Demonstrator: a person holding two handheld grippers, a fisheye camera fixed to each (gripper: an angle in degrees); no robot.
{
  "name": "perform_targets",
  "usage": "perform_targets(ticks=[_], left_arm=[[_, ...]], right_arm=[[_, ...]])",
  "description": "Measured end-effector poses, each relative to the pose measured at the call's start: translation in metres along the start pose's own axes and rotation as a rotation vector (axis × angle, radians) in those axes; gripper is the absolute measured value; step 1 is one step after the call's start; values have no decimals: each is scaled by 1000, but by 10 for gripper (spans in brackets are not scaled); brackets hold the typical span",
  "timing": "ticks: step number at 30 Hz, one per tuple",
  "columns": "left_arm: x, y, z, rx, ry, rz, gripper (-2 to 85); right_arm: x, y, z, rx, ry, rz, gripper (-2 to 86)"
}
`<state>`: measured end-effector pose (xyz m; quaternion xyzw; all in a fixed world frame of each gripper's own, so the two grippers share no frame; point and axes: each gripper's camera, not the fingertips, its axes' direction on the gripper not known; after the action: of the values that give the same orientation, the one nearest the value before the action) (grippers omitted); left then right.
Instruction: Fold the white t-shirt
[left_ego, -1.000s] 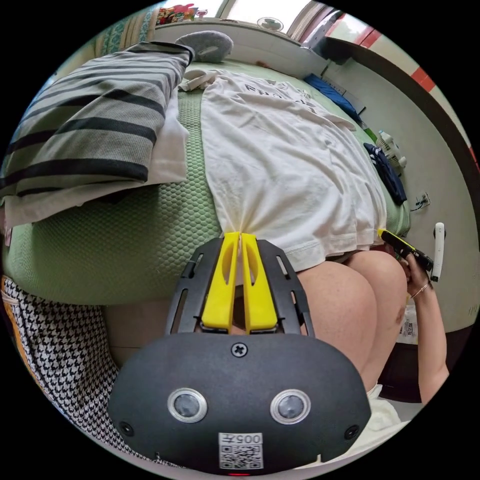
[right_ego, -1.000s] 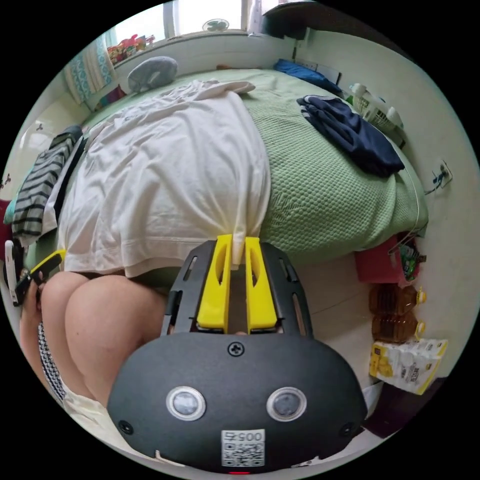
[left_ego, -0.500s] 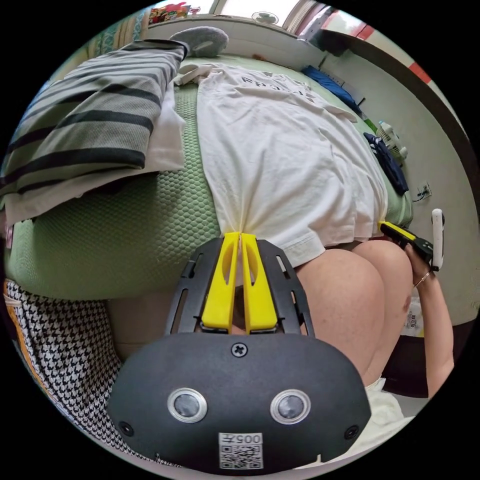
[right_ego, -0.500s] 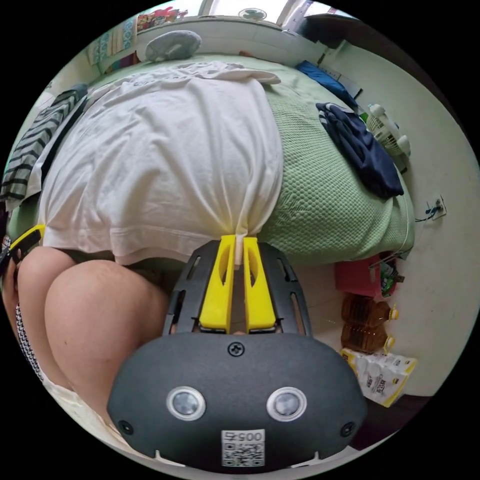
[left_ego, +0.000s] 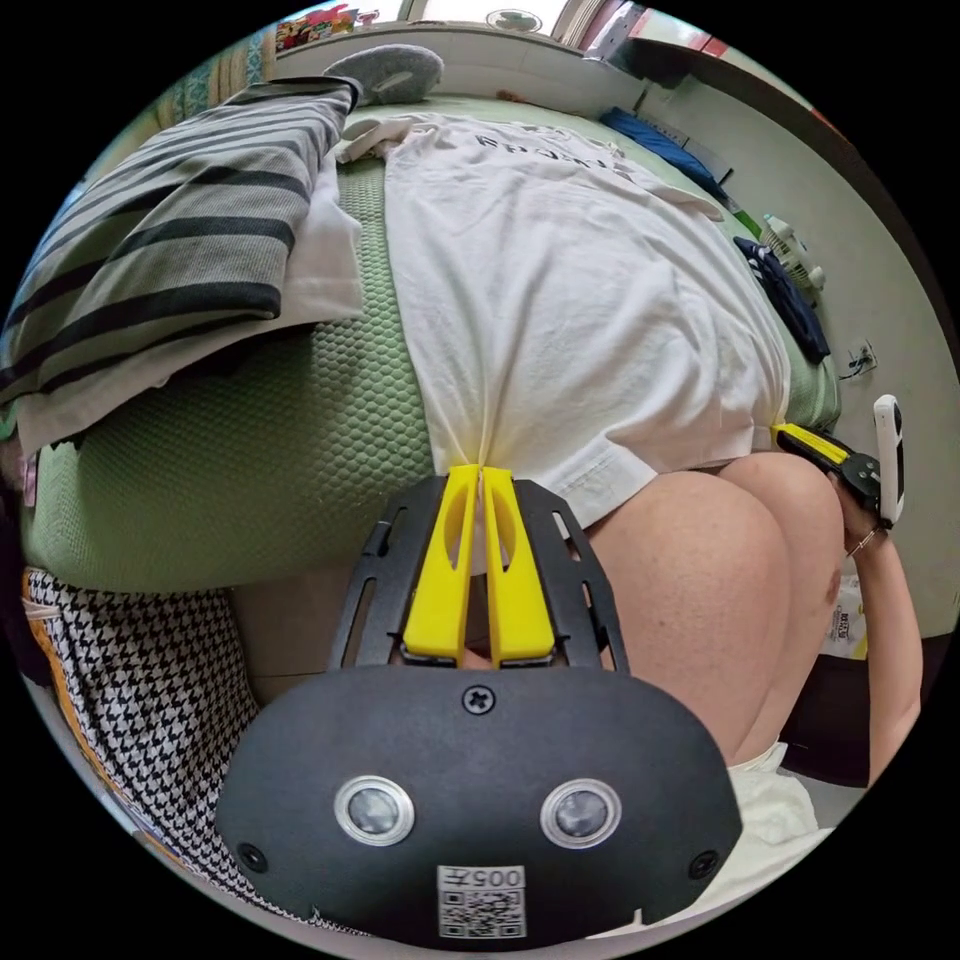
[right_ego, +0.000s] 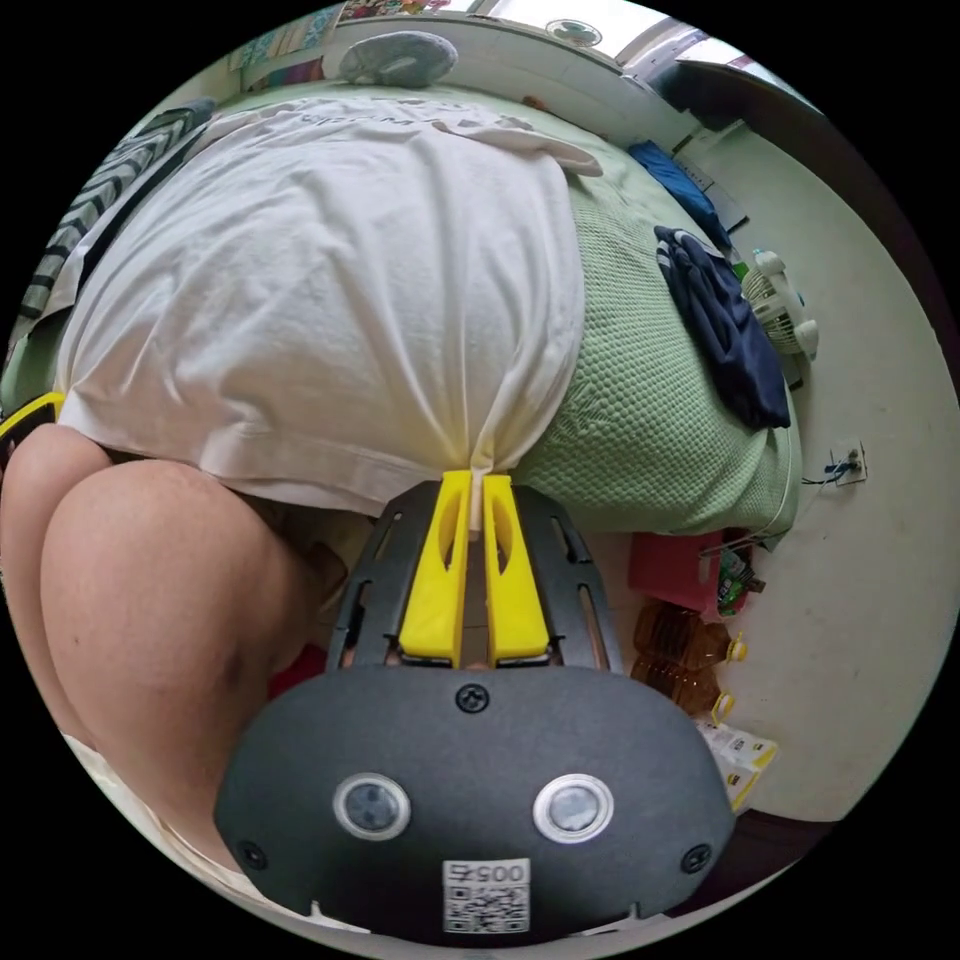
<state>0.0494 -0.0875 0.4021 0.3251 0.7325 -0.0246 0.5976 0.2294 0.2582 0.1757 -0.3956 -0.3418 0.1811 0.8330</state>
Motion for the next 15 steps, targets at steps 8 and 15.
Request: perform_targets(ticks=[8,15], left_arm=[[-7,10,13,-30,23,-19,1],[-11,11,16,-32,48,-30,-1]], right_arm=[[-3,5,14,-38,-4,18,-15],[-1,7,18,-33,-23,13,-16]])
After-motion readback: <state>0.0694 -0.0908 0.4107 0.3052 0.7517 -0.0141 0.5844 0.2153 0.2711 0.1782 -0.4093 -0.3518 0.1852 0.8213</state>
